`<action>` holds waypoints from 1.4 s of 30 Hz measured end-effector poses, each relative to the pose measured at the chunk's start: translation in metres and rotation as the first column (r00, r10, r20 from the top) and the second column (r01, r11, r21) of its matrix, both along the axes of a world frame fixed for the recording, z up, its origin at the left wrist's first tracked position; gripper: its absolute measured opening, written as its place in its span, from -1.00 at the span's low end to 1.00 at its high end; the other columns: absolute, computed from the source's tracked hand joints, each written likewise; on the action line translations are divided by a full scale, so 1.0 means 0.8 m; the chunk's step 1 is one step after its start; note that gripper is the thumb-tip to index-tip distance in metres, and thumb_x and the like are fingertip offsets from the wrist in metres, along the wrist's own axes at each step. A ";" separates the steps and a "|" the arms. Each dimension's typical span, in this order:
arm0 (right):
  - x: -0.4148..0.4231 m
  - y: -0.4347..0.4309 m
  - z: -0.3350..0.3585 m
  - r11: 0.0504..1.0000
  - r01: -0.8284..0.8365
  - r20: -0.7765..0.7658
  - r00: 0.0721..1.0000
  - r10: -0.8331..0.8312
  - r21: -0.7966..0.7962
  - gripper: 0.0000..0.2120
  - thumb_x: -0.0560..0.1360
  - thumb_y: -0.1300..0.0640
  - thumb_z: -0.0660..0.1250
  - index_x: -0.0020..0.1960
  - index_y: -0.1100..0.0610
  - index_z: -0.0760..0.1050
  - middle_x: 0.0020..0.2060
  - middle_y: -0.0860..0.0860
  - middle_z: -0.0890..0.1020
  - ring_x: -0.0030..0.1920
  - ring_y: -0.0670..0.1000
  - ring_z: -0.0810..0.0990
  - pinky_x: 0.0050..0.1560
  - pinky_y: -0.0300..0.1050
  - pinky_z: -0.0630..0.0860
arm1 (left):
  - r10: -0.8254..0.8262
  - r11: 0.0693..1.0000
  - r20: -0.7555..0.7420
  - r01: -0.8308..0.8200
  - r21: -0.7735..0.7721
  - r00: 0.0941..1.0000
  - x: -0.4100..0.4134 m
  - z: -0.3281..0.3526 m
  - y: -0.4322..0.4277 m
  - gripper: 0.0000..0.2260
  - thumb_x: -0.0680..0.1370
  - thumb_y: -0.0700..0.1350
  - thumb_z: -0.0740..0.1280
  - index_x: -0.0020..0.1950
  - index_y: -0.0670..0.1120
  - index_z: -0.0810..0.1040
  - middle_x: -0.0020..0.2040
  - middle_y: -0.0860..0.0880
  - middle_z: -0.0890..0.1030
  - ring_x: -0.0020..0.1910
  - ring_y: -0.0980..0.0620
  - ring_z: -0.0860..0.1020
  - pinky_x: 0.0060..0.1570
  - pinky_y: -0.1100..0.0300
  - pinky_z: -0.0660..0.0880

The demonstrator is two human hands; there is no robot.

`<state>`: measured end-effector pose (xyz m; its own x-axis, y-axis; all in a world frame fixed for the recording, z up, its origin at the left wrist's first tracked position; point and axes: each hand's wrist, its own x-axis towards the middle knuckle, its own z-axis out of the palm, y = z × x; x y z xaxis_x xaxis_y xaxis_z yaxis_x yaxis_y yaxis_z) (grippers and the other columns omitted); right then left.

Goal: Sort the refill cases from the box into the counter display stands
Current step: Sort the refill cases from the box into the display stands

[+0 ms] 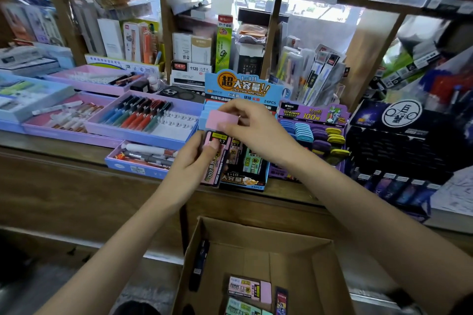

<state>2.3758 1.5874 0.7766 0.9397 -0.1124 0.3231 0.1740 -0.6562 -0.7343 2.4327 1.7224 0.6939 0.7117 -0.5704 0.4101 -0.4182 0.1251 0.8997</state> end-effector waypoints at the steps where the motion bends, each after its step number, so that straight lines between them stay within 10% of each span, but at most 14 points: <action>1: -0.001 -0.004 0.004 0.999 0.014 0.003 1.000 -0.014 0.044 -0.85 0.47 0.28 0.36 0.02 0.13 0.52 -0.11 -0.03 0.60 -0.05 -0.04 0.57 0.10 -0.07 0.50 | -0.014 1.000 0.004 0.014 0.015 1.000 0.003 0.001 -0.002 -0.80 0.57 0.06 0.20 0.03 -0.05 0.46 -0.18 0.07 0.50 -0.17 0.17 0.46 -0.13 0.31 0.41; 4: -0.002 -0.020 0.009 0.991 0.090 0.059 0.994 -0.096 0.102 -0.84 0.44 0.29 0.39 -0.04 0.09 0.51 -0.18 -0.10 0.56 -0.08 -0.06 0.56 0.07 -0.06 0.53 | 0.009 0.989 0.114 -0.026 0.147 0.993 0.018 -0.002 0.003 -0.70 0.50 0.16 0.30 0.14 0.05 0.41 0.00 0.24 0.55 -0.01 0.30 0.52 0.00 0.37 0.46; 8: 0.000 -0.033 -0.005 0.967 0.232 0.163 0.963 -0.214 -0.102 -0.86 0.46 0.23 0.36 0.00 0.08 0.53 -0.14 -0.12 0.56 -0.08 -0.07 0.53 -0.01 -0.12 0.47 | 0.076 0.856 0.470 -0.299 0.421 0.879 0.041 -0.024 0.019 -0.48 0.44 0.07 0.40 0.31 -0.14 0.39 0.24 -0.04 0.46 0.24 0.03 0.41 0.18 0.15 0.35; 14: 0.007 -0.030 -0.041 0.898 0.257 0.128 0.966 -0.225 -0.356 -0.81 0.48 0.16 0.35 0.10 0.09 0.54 -0.01 0.06 0.61 0.03 0.07 0.51 0.04 0.02 0.45 | -0.043 0.802 0.576 -0.316 0.507 0.816 0.040 -0.053 0.023 -0.52 0.49 0.00 0.39 0.34 -0.19 0.42 0.28 -0.11 0.47 0.29 -0.06 0.41 0.26 0.14 0.31; 34: 0.025 -0.032 -0.082 0.697 0.411 0.258 0.912 -0.320 -0.588 -0.64 0.47 0.07 0.35 0.24 0.11 0.42 0.10 0.05 0.47 0.13 0.10 0.39 0.12 -0.04 0.28 | -0.097 0.746 0.572 -0.321 0.584 0.814 0.035 -0.053 0.023 -0.61 0.55 -0.04 0.32 0.35 -0.12 0.41 0.29 -0.04 0.47 0.27 -0.01 0.43 0.24 0.10 0.36; 42: -0.035 -0.038 -0.062 0.810 0.305 0.223 0.950 -0.219 -0.501 -0.72 0.51 0.11 0.31 0.20 0.13 0.46 0.12 0.04 0.45 0.19 0.02 0.30 0.17 -0.12 0.25 | -0.040 0.833 0.603 -0.307 0.461 0.797 -0.012 -0.033 0.038 -0.71 0.52 -0.09 0.35 0.22 -0.13 0.51 0.13 -0.04 0.55 0.01 0.02 0.54 -0.06 0.12 0.49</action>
<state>2.3477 1.5568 0.7274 0.8353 -0.1212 0.5363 0.0178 -0.9689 -0.2467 2.4231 1.7529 0.6674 0.5290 -0.7296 0.4334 -0.8397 -0.3761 0.3917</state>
